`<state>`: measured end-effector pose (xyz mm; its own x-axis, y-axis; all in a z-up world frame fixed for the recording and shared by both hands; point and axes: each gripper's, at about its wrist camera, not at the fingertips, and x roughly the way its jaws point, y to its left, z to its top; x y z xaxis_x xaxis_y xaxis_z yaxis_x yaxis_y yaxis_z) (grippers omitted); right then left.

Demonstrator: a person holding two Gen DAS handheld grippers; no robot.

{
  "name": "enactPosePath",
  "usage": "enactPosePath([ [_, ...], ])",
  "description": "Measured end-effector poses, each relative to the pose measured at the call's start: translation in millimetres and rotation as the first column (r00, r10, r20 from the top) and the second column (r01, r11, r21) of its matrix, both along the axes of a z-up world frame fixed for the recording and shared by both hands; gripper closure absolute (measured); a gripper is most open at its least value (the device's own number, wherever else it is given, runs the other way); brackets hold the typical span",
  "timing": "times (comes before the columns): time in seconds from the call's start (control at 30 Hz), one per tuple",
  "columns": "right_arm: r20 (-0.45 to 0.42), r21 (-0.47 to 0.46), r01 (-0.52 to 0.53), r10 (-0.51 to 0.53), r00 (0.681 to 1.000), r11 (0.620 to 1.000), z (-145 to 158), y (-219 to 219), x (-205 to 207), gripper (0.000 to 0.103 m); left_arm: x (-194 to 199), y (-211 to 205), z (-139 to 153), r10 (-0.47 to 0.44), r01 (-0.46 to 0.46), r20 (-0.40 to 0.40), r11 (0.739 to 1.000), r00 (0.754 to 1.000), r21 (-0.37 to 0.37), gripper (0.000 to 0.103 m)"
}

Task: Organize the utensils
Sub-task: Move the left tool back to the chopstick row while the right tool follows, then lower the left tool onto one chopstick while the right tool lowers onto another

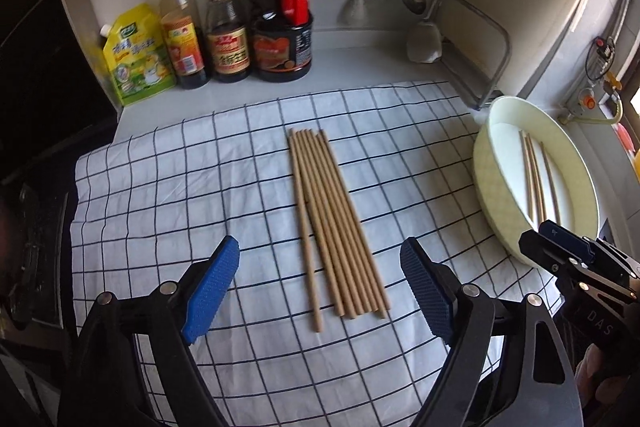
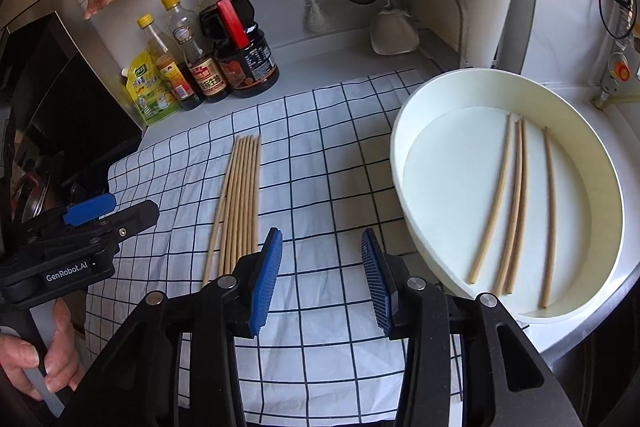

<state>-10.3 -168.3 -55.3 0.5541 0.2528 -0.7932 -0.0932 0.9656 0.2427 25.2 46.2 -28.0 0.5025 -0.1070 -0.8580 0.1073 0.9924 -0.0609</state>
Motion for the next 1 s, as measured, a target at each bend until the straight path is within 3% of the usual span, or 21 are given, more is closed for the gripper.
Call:
enactPosePath([
  [0.4,-0.042,-0.053,-0.11,0.108,0.993,0.992,-25.9,51.6,13.9,0.06,3.6,67.3,-42.3,0.153,-0.154,-0.094,0.988,0.984,-0.004,0.017],
  [0.6,-0.105,-0.046,-0.142,0.137,0.985,0.989,-54.9,67.3,30.6,0.058,13.9,68.0,-61.9,0.144,-0.14,-0.115,0.989,0.983,0.041,0.014],
  [1.0,-0.107,-0.093,-0.11,0.1,0.989,0.99,-93.0,81.6,75.5,0.055,34.7,60.9,-92.4,0.128,-0.121,-0.107,0.99,0.986,0.073,0.013],
])
